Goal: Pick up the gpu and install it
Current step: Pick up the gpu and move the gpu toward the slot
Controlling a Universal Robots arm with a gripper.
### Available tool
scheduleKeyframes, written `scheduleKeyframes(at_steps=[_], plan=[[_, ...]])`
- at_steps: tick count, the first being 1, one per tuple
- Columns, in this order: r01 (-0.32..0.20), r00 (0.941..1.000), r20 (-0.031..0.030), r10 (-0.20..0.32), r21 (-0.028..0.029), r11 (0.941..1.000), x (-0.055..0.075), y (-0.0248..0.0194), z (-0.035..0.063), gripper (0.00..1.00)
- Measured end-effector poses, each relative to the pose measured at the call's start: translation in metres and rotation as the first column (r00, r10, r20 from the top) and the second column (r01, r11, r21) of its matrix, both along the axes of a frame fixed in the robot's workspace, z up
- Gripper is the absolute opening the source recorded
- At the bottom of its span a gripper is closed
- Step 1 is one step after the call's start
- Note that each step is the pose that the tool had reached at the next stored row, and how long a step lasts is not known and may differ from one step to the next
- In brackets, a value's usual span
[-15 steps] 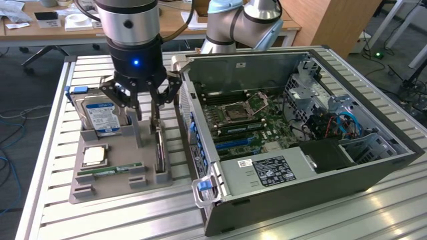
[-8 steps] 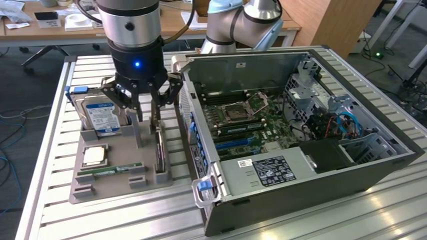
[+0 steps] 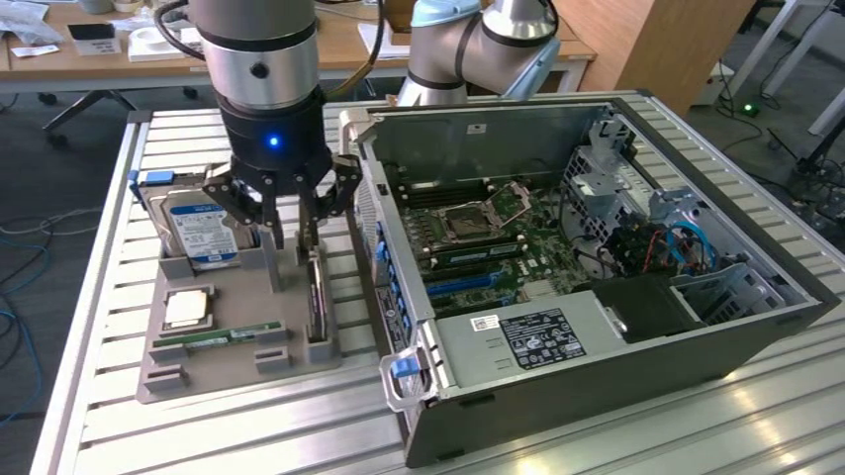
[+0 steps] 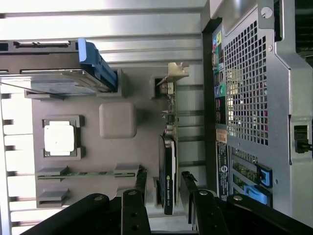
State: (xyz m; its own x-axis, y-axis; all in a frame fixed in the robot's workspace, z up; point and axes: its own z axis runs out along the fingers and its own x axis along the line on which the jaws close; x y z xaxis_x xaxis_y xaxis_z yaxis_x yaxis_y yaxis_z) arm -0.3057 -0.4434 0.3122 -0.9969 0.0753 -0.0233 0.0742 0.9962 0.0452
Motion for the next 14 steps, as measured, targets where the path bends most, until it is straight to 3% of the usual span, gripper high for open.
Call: scheduleKeyframes(at_steps=[14], plan=[[0.0,1.0,-0.0001,0.0,-0.0001,1.0,0.0,-0.0003,-0.0197,0.42]])
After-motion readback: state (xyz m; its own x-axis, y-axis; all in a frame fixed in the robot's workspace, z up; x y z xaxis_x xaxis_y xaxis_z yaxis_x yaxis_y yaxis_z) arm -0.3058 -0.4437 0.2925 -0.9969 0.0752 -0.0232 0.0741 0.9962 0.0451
